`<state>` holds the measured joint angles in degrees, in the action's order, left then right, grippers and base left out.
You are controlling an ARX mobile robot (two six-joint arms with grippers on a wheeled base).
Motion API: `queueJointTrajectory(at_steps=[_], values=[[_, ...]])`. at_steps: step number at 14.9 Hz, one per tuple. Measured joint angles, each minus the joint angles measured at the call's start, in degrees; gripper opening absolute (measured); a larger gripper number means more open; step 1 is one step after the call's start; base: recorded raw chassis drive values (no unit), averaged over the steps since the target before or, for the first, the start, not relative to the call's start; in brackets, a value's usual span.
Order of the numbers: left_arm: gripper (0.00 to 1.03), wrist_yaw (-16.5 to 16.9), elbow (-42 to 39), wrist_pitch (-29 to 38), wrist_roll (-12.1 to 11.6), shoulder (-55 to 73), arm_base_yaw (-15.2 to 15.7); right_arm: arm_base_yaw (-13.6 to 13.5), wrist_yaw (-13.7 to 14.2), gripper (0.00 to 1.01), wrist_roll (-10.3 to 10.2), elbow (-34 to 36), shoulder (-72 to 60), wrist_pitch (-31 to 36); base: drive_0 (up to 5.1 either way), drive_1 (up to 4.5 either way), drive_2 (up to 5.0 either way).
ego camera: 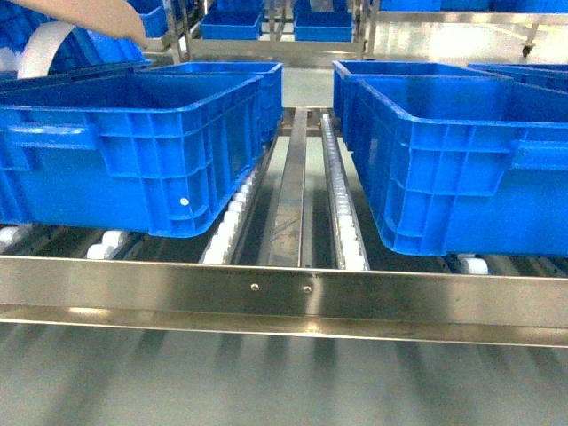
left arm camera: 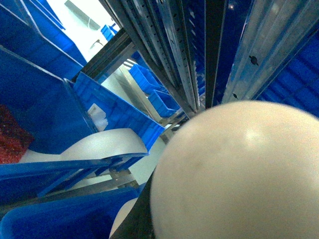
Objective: Place part in tray to right shelf
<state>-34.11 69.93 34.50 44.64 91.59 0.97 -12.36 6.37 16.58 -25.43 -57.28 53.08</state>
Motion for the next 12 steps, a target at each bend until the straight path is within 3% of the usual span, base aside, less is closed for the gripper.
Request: queueJointTrajectory(at_steps=[3,7,10,12], values=[[0.14,0.7,0.0,-0.7,0.4,0.0,0.4,0.0,0.0,0.98,0.0,0.0,0.0,0.0,0.0,0.00,0.0],[0.14,2.2,-0.8,-1.0,2.9,-0.1,1.1,0.0,0.0,0.98,0.0,0.0,0.0,0.0,0.0,0.00,0.0],[0.14,5.2,-8.6,-2.1,8.4,-4.7,1.4,0.0,0.0,0.98,0.0,0.0,0.0,0.0,0.0,0.00,0.0],[0.14,7.4,-16.5,2.7,11.8,-11.5,1.8,0.0,0.0,0.98,0.0,0.0,0.0,0.0,0.0,0.00,0.0]])
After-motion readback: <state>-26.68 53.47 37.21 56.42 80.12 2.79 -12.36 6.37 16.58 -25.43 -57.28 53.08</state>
